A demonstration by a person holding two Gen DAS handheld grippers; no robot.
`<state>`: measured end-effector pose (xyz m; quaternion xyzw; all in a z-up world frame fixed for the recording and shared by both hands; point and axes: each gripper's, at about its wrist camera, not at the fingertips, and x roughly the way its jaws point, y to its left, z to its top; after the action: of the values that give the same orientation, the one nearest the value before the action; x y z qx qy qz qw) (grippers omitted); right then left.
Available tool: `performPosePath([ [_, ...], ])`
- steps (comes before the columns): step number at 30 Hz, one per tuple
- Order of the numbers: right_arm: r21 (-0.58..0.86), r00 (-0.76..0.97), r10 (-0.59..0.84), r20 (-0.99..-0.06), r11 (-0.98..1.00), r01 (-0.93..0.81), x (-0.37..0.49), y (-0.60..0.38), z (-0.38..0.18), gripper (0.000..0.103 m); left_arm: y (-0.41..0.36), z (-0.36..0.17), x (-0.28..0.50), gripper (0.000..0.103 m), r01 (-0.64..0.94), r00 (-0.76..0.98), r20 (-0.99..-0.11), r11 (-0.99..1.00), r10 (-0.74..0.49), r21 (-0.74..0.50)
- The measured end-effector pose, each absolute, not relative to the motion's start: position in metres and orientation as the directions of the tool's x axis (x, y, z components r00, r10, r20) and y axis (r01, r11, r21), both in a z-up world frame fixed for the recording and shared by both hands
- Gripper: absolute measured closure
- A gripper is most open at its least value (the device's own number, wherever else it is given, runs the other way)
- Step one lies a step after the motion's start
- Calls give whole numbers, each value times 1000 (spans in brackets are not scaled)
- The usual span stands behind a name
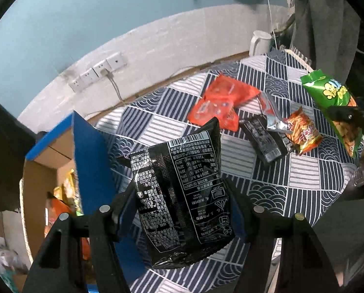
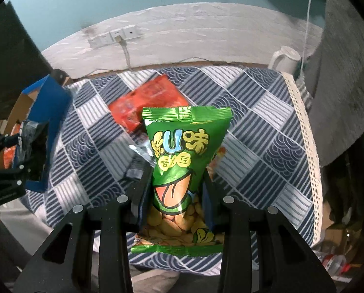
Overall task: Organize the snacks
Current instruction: 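Carry the black packet and green peanut bag over the box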
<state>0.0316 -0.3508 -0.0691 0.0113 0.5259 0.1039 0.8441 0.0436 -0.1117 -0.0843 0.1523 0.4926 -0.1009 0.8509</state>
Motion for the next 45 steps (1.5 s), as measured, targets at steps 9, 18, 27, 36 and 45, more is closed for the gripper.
performPosePath([
  [9, 122, 439, 218, -872, 964, -235, 37, -309, -50, 68, -83, -59, 43, 36, 281, 554, -832, 945, -18, 167],
  [18, 125, 445, 259, -857, 943, -307, 41, -265, -31, 68, -44, -43, 48, 36, 223, 576, -817, 965, -14, 140],
  [27, 122, 439, 292, -850, 919, -374, 46, -217, -20, 68, -9, -41, 45, 36, 185, 586, -810, 973, 2, 137],
  [36, 116, 421, 313, -852, 895, -431, 54, -169, -15, 68, 30, -39, 43, 36, 135, 598, -801, 982, 27, 134],
  [45, 124, 388, 336, -858, 870, -478, 65, -123, -18, 68, 71, -42, 47, 36, 86, 587, -806, 985, 70, 149],
])
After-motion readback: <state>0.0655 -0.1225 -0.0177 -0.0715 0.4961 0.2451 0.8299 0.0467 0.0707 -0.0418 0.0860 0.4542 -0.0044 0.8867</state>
